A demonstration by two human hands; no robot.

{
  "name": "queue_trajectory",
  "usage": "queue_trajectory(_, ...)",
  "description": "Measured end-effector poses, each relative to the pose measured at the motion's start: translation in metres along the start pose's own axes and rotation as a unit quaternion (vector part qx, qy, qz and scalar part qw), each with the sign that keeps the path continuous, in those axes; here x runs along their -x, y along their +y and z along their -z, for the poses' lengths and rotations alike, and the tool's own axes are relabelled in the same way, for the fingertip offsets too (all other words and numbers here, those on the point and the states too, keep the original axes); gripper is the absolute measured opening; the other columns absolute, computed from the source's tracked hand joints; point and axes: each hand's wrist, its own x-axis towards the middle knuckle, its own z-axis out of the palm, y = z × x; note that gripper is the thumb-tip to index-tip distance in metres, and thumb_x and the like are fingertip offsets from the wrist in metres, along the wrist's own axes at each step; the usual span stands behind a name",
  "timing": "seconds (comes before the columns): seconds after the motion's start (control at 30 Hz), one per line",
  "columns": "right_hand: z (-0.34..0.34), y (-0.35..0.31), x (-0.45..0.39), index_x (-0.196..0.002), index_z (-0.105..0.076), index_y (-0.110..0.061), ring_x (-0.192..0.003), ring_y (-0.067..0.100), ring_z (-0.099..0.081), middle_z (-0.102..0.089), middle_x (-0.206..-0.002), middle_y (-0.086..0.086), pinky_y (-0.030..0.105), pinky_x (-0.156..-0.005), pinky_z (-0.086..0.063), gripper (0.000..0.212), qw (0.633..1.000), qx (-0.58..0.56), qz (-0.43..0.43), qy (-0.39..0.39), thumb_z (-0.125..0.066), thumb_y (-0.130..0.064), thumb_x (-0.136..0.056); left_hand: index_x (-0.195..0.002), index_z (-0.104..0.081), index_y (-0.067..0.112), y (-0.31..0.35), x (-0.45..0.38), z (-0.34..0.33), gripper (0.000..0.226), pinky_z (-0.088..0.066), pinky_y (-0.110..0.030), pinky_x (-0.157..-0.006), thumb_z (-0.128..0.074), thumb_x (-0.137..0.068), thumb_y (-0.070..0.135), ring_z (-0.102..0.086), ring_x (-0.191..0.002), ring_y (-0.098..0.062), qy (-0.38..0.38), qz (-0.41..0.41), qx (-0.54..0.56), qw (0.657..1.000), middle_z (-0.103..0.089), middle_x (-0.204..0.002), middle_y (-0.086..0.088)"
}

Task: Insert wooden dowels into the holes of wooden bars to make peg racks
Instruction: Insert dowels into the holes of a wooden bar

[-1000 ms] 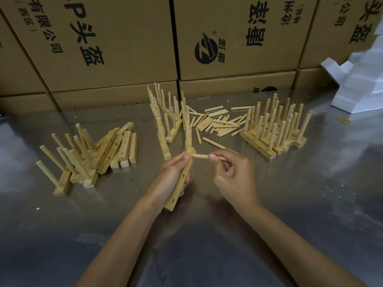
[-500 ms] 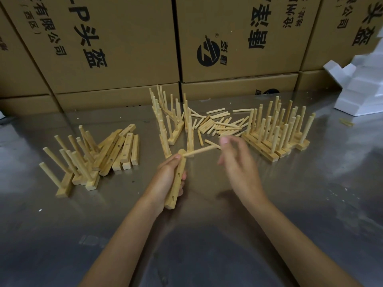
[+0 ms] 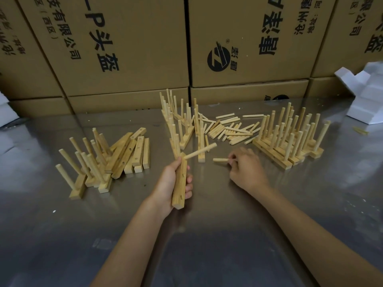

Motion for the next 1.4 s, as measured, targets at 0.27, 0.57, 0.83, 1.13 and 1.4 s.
queue_trajectory(0.27, 0.033, -0.049, 0.067, -0.108, -0.067, -0.032, -0.060, 0.000, -0.050, -0.060, -0.074, -0.019, 0.013, -0.054, -0.035, 0.028, 0.956, -0.218, 0.168, -0.097, -0.049, -0.021, -0.090, -0.088, -0.050, 0.014, -0.002, 0.002, -0.004, 0.038, -0.028, -0.016, -0.033, -0.036, -0.106, 0.044, -0.036, -0.035, -0.013, 0.012, -0.006, -0.029, 0.999, -0.040, -0.055, -0.003)
queue_trajectory(0.57, 0.030, -0.053, 0.079, -0.123, -0.064, -0.041, -0.065, -0.002, -0.042, -0.040, -0.075, -0.028, 0.014, -0.055, -0.029, 0.034, 0.973, -0.079, 0.217, 0.009, -0.053, -0.027, -0.094, -0.082, -0.047, 0.014, -0.004, 0.005, -0.013, 0.043, -0.026, -0.016, -0.036, -0.035, -0.106, 0.047, -0.034, -0.037, -0.013, -0.024, -0.023, -0.078, 0.996, -0.036, -0.056, -0.003)
queue_trajectory(0.83, 0.039, -0.057, 0.081, -0.121, -0.066, -0.039, -0.073, 0.012, -0.055, -0.043, -0.080, -0.018, 0.029, -0.055, -0.042, 0.043, 0.975, -0.047, 0.217, 0.010, -0.054, -0.015, -0.089, -0.085, -0.048, 0.013, -0.002, 0.011, -0.015, 0.041, -0.028, -0.017, -0.035, -0.035, -0.105, 0.046, -0.035, -0.038, -0.013, -0.042, -0.027, -0.079, 0.996, -0.036, -0.058, -0.004)
queue_trajectory(1.13, 0.048, -0.061, 0.085, -0.112, -0.072, -0.023, -0.073, 0.015, -0.057, -0.054, -0.079, -0.005, 0.023, -0.052, -0.029, 0.045, 0.968, 0.012, 0.249, 0.020, -0.059, 0.000, -0.075, -0.082, -0.050, 0.014, -0.003, 0.013, -0.020, 0.045, -0.028, -0.017, -0.037, -0.037, -0.104, 0.051, -0.035, -0.037, -0.013, -0.019, -0.036, -0.107, 0.993, -0.039, -0.052, -0.001)
queue_trajectory(1.4, 0.044, -0.057, 0.085, -0.112, -0.074, -0.031, -0.060, 0.015, -0.056, -0.049, -0.071, -0.015, 0.021, -0.047, -0.030, 0.052, 0.976, -0.049, 0.214, 0.016, -0.049, -0.006, -0.073, -0.105, -0.050, 0.014, -0.012, 0.010, -0.026, 0.043, -0.029, -0.021, -0.041, -0.031, -0.106, 0.052, -0.037, -0.042, -0.012, 0.014, -0.071, -0.167, 0.983, -0.043, -0.055, 0.001)
